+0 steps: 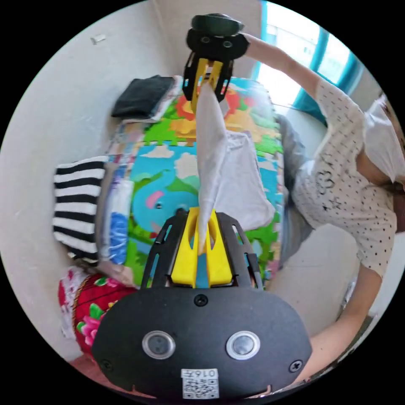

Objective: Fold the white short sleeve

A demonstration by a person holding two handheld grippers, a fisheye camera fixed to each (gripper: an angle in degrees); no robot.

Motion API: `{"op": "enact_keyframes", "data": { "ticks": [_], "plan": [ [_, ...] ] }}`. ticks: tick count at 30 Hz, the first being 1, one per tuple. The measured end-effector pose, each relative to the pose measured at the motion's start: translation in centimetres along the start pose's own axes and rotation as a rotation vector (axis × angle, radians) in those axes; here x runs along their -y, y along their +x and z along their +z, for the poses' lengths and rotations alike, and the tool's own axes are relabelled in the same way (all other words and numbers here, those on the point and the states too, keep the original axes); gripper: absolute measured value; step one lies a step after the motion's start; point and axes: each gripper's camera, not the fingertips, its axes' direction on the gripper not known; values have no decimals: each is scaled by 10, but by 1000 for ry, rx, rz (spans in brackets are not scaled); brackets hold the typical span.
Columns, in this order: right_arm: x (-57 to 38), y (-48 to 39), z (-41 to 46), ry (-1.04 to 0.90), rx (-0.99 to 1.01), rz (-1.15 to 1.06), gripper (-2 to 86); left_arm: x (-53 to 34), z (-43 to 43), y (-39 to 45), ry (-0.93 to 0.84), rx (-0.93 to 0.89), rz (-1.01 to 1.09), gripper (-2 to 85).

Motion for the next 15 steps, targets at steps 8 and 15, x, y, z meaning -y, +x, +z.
{"op": "enact_keyframes", "data": {
  "ticks": [8, 15],
  "plan": [
    [2, 167, -134, 358, -872, 408, 34, -39, -103, -116, 347, 936, -335, -10],
    [45, 231, 10, 508, -1136, 576, 32, -100, 57, -178, 348, 1119, -558, -10]
  ]
}}
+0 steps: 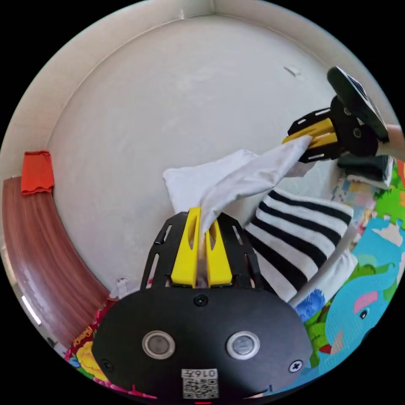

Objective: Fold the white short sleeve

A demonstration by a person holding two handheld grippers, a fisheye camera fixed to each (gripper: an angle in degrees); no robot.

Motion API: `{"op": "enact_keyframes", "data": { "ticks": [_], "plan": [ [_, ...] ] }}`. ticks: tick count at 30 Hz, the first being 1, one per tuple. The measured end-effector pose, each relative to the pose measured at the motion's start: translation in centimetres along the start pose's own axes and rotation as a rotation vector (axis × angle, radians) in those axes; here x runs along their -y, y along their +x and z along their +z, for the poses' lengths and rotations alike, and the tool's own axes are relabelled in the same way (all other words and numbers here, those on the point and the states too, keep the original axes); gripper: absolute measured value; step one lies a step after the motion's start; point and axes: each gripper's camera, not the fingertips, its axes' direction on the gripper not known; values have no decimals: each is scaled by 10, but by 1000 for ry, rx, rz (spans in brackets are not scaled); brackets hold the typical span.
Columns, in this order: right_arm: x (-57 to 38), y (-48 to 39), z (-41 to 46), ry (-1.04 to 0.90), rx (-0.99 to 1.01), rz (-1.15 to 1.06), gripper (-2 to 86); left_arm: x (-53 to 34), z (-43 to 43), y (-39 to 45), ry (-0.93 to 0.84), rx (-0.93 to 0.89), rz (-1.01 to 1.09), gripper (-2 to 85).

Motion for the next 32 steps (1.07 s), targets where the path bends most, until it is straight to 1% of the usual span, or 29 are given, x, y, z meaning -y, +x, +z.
{"op": "enact_keyframes", "data": {
  "ticks": [1, 2, 3, 4, 5, 6, 8, 13, 16, 17, 18, 19, 20, 21, 22, 23, 24, 25, 26, 27, 28, 29, 30, 32],
  "plan": [
    [-19, -37, 23, -61, 3, -42, 33, -14, 12, 11, -53, -33, 33, -10],
    [-42, -81, 43, -144, 4, -149, 35, -42, 32, 37, -153, -87, 157, -10],
    [-56, -103, 52, -185, 2, -219, 35, -69, 42, 63, -219, -102, 297, -10],
    [-84, -142, 60, -235, 3, -338, 36, -80, 41, 72, -211, -68, 349, -10],
    [-109, -164, 56, -222, -7, -370, 37, -99, 28, 78, -137, 65, 292, -10],
    [-121, -169, 51, -194, -19, -351, 38, -113, 18, 75, -88, 86, 245, -9],
    [-159, -160, 32, -116, 3, -245, 40, -128, 11, 65, -88, 32, 225, -9],
    [-216, -117, 6, -120, 173, -202, 46, -164, -13, 25, -128, 13, 190, -7],
    [-260, -91, -21, -127, 283, -187, 38, -202, -29, -10, -220, 2, 31, -9],
    [-282, -77, -36, -132, 357, -167, 30, -219, -39, -27, -258, -14, -81, -9],
    [-294, -69, -43, -135, 403, -154, 23, -237, -52, -44, -275, -67, -221, -9],
    [-321, -49, -59, -140, 496, -118, 14, -245, -59, -51, -277, -113, -293, -9],
    [-350, -22, -75, -145, 566, -42, 6, -260, -75, -63, -267, -243, -424, -10],
    [-366, -6, -84, -140, 592, 8, 5, -270, -93, -69, -253, -410, -523, -10],
    [-401, 31, -105, -117, 616, 118, 1, -273, -102, -69, -248, -490, -561, -10],
    [-439, 72, -128, -74, 599, 233, 0, -277, -122, -67, -237, -614, -627, -10],
    [-459, 93, -140, -46, 578, 294, -1, -277, -145, -60, -209, -700, -683, -10],
    [-502, 138, -161, 8, 518, 438, -1, -277, -157, -55, -186, -734, -706, -10],
    [-544, 180, -179, 57, 460, 570, -1, -274, -184, -43, -114, -792, -733, -10],
    [-564, 200, -185, 68, 436, 622, 0, -269, -208, -28, -37, -839, -755, -9],
    [-598, 237, -188, 45, 412, 697, 1, -265, -219, -20, -5, -857, -766, -9],
    [-629, 269, -181, -41, 417, 758, 3, -258, -237, -1, 30, -891, -801, -9],
    [-644, 283, -174, -100, 425, 787, 5, -249, -249, 20, 35, -927, -840, -9],
    [-703, 322, -143, -319, 446, 876, 20, -232, -258, 53, 27, -989, -883, -8]
  ]
}}
